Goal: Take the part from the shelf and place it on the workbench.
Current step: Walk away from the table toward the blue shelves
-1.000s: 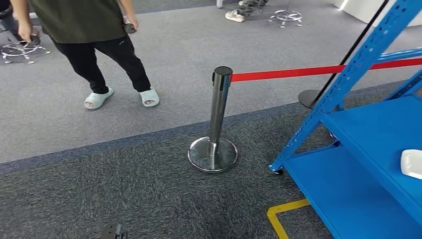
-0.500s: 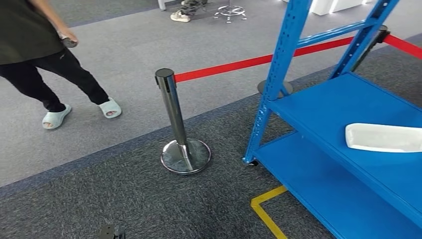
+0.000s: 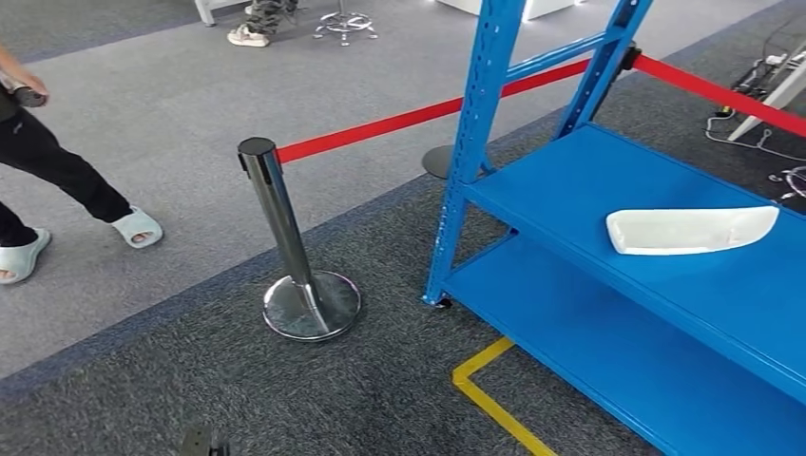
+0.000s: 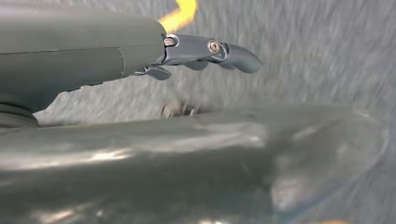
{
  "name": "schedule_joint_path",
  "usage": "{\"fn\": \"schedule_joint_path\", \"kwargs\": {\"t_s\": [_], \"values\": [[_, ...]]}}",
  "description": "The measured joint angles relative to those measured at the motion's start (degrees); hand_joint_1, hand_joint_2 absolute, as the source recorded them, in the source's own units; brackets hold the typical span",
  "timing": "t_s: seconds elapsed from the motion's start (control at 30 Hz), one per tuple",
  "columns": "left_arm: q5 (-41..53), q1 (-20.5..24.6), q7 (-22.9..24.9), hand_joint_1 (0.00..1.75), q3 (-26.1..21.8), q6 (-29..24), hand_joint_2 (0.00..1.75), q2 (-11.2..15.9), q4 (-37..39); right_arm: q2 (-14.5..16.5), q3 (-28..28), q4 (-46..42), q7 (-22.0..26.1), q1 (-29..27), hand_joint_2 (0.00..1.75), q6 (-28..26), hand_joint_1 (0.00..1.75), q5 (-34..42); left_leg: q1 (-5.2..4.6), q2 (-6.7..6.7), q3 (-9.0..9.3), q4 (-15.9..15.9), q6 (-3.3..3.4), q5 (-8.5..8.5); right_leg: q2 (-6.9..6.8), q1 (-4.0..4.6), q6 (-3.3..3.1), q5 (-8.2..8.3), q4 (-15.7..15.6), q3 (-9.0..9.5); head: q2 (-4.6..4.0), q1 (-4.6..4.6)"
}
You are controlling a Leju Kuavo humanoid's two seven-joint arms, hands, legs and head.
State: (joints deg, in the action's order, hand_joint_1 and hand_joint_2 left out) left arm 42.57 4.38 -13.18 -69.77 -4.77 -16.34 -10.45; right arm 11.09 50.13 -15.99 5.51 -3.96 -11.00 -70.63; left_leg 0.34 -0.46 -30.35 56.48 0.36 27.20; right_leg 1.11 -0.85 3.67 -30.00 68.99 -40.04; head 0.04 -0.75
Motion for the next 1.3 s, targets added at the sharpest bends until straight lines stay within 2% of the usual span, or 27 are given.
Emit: {"fn": "schedule_joint_path", "kwargs": {"t_s": [0.03,0.07,0.1,0.17,0.23,0.3,0.37,0.43,0.5,0.53,0.57,0.6,0.63,0.67,0.73,0.8,0.87,0.93,1.0,1.03,1.07,1.1,1.13,1.17,1.23,1.27,1.3], "values": [[-0.14,-0.12,0.63,0.00,-0.14,1.02,0.00,-0.03,0.00,-0.01,-0.01,-0.27,0.28,0.01,0.00,0.46,0.00,-0.26,-0.18,1.05,0.01,0.01,0.11,0.06,-0.42,0.02,0.01,-1.63,3.80,-1.69,0.00,-0.02],[-0.14,-0.17,1.05,0.00,-0.25,1.21,0.00,-0.09,0.00,-0.01,-0.01,-0.45,0.44,-0.04,0.00,0.76,0.00,-0.41,-0.31,2.03,0.05,0.02,0.19,0.13,-0.54,0.04,-0.03,-2.28,6.06,-2.57,0.00,0.00],[-0.10,-0.15,1.30,0.00,-0.31,0.91,0.00,-0.16,0.00,-0.03,-0.01,-0.59,0.51,-0.16,0.00,0.97,0.00,-0.50,-0.39,2.91,0.13,0.03,0.23,0.22,-0.63,0.08,-0.11,-1.81,6.10,-2.30,0.00,-0.02],[-0.08,-0.06,1.43,0.00,-0.36,0.42,0.00,-0.31,0.00,-0.10,0.01,-0.83,0.54,-0.39,0.00,1.14,0.00,-0.62,-0.47,4.37,0.49,0.03,0.10,0.47,-1.72,0.28,-0.45,1.47,-0.15,1.58,0.00,-0.03],[-0.08,-0.01,1.46,0.00,-0.43,0.31,0.00,-0.41,0.00,-0.17,0.02,-1.08,0.59,-0.30,0.00,1.16,0.00,-0.68,-0.73,5.57,0.90,0.11,-0.35,0.87,-4.20,0.81,-1.01,3.82,-7.59,5.93,0.00,0.01],[-0.09,0.06,0.98,0.00,-0.55,0.10,0.00,-0.46,0.00,-0.19,0.02,-1.28,0.70,-0.18,0.00,1.15,0.00,-0.74,-0.93,6.66,1.15,0.12,-0.89,1.05,-4.94,1.25,-1.62,4.15,-10.05,7.15,0.00,0.13],[0.45,0.19,-0.82,0.00,-0.64,-1.63,0.00,-0.46,0.00,-0.20,0.13,-1.49,0.72,-0.37,0.00,1.14,0.00,-0.79,-0.83,7.52,1.38,0.06,-1.47,1.20,-3.49,1.18,-2.27,4.46,-10.26,6.96,0.00,0.16],[1.63,0.32,-4.02,0.00,-0.62,-5.39,0.00,-0.42,0.00,-0.15,0.59,-1.84,0.38,-0.58,0.00,1.17,0.00,-0.77,-0.66,5.65,0.74,1.92,-2.19,2.78,-2.13,0.82,-2.84,4.81,-10.65,7.04,0.00,0.32],[1.82,0.31,-6.62,0.00,-0.60,-6.72,0.00,-0.14,0.00,0.29,1.31,-2.78,-0.21,-0.68,0.00,1.45,0.00,-1.00,-0.44,2.59,-2.23,8.18,-2.73,6.18,-0.72,0.55,-3.20,5.06,-10.78,6.93,0.00,0.57],[1.51,0.23,-7.10,0.00,-0.62,-5.93,0.00,0.10,0.00,0.62,1.65,-3.43,-0.51,-0.73,0.00,1.78,0.00,-1.21,-0.37,1.85,-4.22,11.97,-2.86,7.69,0.08,0.49,-3.32,5.14,-10.78,6.79,0.00,0.65],[1.26,0.13,-7.02,0.00,-0.64,-4.90,0.00,0.35,0.00,0.95,1.99,-4.09,-0.79,-0.83,0.00,2.29,0.00,-1.47,-0.32,1.47,-5.77,14.69,-2.93,8.30,0.91,0.44,-3.35,5.22,-10.77,6.70,0.00,0.67],[1.31,0.06,-6.47,0.00,-0.67,-4.10,0.00,0.54,0.00,1.20,2.37,-4.74,-1.08,-0.97,0.00,3.07,0.00,-1.69,-0.30,1.21,-6.50,15.53,-2.93,7.72,1.82,0.37,-3.32,5.28,-10.77,6.65,0.00,0.69],[1.62,0.01,-5.70,0.00,-0.67,-3.68,0.00,0.61,0.00,1.41,2.75,-5.27,-1.39,-1.10,0.00,4.04,0.00,-1.85,-0.27,0.90,-6.15,14.15,-2.88,6.04,2.73,0.28,-3.21,5.36,-10.77,6.65,0.00,0.70],[1.99,0.01,-4.88,0.00,-0.66,-3.46,0.00,0.62,0.00,1.56,3.17,-5.78,-1.64,-1.23,0.00,5.05,0.00,-1.96,-0.17,0.31,-4.91,11.06,-2.84,3.76,3.63,0.18,-3.04,5.45,-10.76,6.65,0.00,0.71],[2.68,0.05,-3.91,0.00,-0.63,-3.37,0.00,0.54,0.00,1.73,3.90,-6.62,-1.95,-1.29,0.00,6.50,0.00,-1.95,0.28,-2.44,-1.95,3.86,-2.71,0.42,5.24,0.17,-2.49,5.61,-10.54,6.33,0.00,0.80],[3.04,0.15,-3.33,0.00,-0.61,-3.50,0.00,0.44,0.00,1.78,4.27,-7.29,-1.99,-1.35,0.00,6.93,0.00,-2.39,0.52,-4.18,-0.74,0.60,-2.23,-0.14,6.58,0.19,-1.74,5.88,-10.49,5.65,0.00,0.91],[3.44,0.26,-2.45,0.00,-0.54,-3.85,0.00,0.39,0.00,1.80,4.32,-7.72,-1.93,-1.83,0.00,6.68,0.00,-4.23,0.49,-3.15,-0.68,0.24,-1.35,-0.21,7.28,0.02,-1.03,6.15,-10.70,5.06,0.00,0.92],[4.13,0.29,-1.30,0.00,-0.37,-4.48,0.00,0.34,0.00,1.79,4.32,-7.82,-1.79,-2.20,0.00,6.25,0.00,-6.01,0.50,-1.77,-0.63,0.05,-0.43,-0.44,4.42,0.15,-0.59,4.73,-8.68,3.96,0.00,0.49],[4.91,0.10,-0.17,0.00,-0.19,-5.23,0.00,0.32,0.00,1.79,4.37,-7.83,-1.66,-1.87,0.00,6.06,0.00,-6.40,0.30,-0.07,-0.63,0.00,0.10,-0.44,0.56,0.32,-0.34,0.78,-1.94,0.96,0.00,-0.01],[5.20,-0.04,0.25,0.00,-0.12,-5.50,0.00,0.33,0.00,1.79,4.43,-7.82,-1.61,-1.62,0.00,6.03,0.00,-6.39,0.17,0.94,-0.63,0.01,0.21,-0.39,-0.23,0.29,-0.23,-1.24,2.24,-0.92,0.00,-0.09],[5.37,-0.13,0.51,0.00,-0.03,-5.65,0.00,0.35,0.00,1.79,4.51,-7.80,-1.59,-1.46,0.00,5.99,0.00,-6.38,0.08,1.90,-0.62,0.02,0.25,-0.35,-0.51,0.27,-0.17,-2.42,5.33,-2.22,0.00,-0.08],[5.47,-0.14,0.67,0.00,0.08,-5.76,0.00,0.37,0.00,1.79,4.59,-7.79,-1.58,-1.40,0.00,5.98,0.00,-6.38,0.04,2.79,-0.58,0.03,0.26,-0.29,-0.64,0.27,-0.14,-2.54,6.55,-2.54,0.00,-0.08],[5.58,-0.10,0.76,0.00,0.21,-5.82,0.00,0.37,0.00,1.79,4.68,-7.78,-1.58,-1.45,0.00,5.97,0.00,-6.35,0.02,3.58,-0.49,0.04,0.22,-0.21,-0.81,0.28,-0.17,-1.57,5.33,-1.60,0.00,-0.09],[5.70,-0.06,0.89,0.00,0.36,-5.87,0.00,0.37,0.00,1.79,4.80,-7.77,-1.58,-1.49,0.00,5.97,0.00,-6.19,0.01,4.28,-0.30,0.04,0.10,-0.10,-1.37,0.30,-0.26,0.17,1.87,0.52,0.00,-0.10],[5.94,-0.02,1.25,0.00,0.63,-5.95,0.00,0.33,0.00,1.79,5.36,-7.77,-1.57,-1.31,0.00,6.17,0.00,-5.18,-0.23,5.55,0.18,0.12,-0.39,0.27,-4.44,0.50,-0.71,3.09,-6.35,5.42,0.00,-0.10],[6.03,0.00,1.47,0.00,0.73,-5.98,0.00,0.32,0.00,1.81,5.89,-7.77,-1.55,-1.03,0.00,6.51,0.00,-4.18,-0.39,6.11,0.41,0.15,-0.71,0.43,-5.57,0.63,-1.02,3.76,-8.91,6.88,0.00,-0.04],[6.07,0.03,1.64,0.00,0.78,-6.01,0.00,0.31,0.00,1.90,6.77,-7.77,-1.52,-0.70,0.00,7.11,0.00,-2.72,-0.54,6.68,0.59,0.14,-1.01,0.53,-6.17,0.79,-1.35,3.87,-9.95,7.28,0.00,0.02]]}}
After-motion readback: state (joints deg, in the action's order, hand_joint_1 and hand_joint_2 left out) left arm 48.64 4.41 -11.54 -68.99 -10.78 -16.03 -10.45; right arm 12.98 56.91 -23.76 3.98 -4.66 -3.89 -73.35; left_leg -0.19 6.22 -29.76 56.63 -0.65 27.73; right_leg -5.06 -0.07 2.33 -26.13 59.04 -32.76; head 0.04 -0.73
